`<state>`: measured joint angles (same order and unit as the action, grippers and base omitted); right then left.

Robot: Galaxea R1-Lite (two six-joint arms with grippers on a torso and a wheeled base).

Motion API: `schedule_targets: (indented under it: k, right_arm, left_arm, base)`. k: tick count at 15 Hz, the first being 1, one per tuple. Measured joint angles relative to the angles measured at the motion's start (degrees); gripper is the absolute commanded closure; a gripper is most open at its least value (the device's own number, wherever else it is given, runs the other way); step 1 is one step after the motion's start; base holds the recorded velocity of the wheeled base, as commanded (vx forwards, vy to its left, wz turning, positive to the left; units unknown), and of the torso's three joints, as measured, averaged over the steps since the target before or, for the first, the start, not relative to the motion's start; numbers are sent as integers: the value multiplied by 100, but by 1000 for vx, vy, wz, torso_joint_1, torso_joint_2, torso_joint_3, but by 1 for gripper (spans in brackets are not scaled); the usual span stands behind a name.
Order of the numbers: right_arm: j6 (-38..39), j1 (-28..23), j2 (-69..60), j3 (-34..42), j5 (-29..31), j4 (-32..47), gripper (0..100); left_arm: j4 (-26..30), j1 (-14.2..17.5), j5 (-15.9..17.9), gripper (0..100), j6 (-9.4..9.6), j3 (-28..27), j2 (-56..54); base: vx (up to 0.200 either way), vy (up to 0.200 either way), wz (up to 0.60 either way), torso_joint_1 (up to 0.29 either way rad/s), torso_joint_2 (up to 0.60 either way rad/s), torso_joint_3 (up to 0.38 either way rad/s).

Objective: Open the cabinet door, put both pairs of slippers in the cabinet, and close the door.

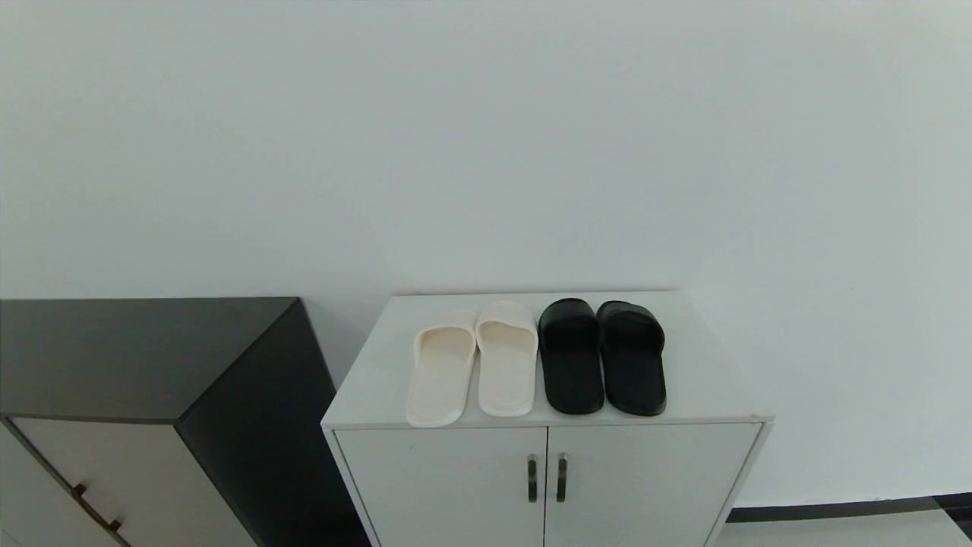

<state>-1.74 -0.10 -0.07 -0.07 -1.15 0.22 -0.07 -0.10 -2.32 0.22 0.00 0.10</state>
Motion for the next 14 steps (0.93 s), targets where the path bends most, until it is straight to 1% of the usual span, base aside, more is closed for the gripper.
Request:
schedule_targets:
  k: [1,2,3,4,5,6,8,9,10,12,14]
  right_arm:
    - [-261,-4,7,-6,22,10,0]
    - [-312,-15,23,-15,37,13,0]
    - [-307,-20,29,-22,46,10,0]
    - [-261,-20,34,-56,60,0,0]
    - [-88,-20,67,-243,63,-1,0]
    - [174,-20,174,-642,57,82,0]
    - [546,2,627,-1816,-128,377,0]
    - [642,20,1046,-2341,-386,528,0]
    - [707,48,1509,-2644,-675,585,0]
    - [806,188,2545,-2832,-1143,352,0]
    - [861,602,3540,-2837,-1268,-232,0]
  left_arm:
    - [0,0,-2,100,93,0,0]
    - [2,0,-2,100,174,0,0]
    - [2,0,-2,100,205,0,0]
    - [2,0,0,100,235,0,0]
    - [5,0,0,100,282,0,0]
    - [7,0,0,100,293,0,0]
    - [7,0,-2,100,267,0,0]
    - [7,0,-2,100,202,0,0]
    - [7,0,0,100,152,0,0]
    - [7,0,2,100,139,0,0]
    - [7,0,2,100,141,0,0]
  base:
    - [0,0,0,0,0,0]
    - [0,0,0,0,0,0]
    - [0,0,0,0,0,0]
    - [0,0,0,0,0,0]
    - [0,0,0,0,0,0]
    - [0,0,0,0,0,0]
    - [0,0,0,0,0,0]
    - [0,0,0,0,0,0]
    - [0,0,0,0,0,0]
    - [0,0,0,0,0,0]
    - [0,0,0,0,0,0]
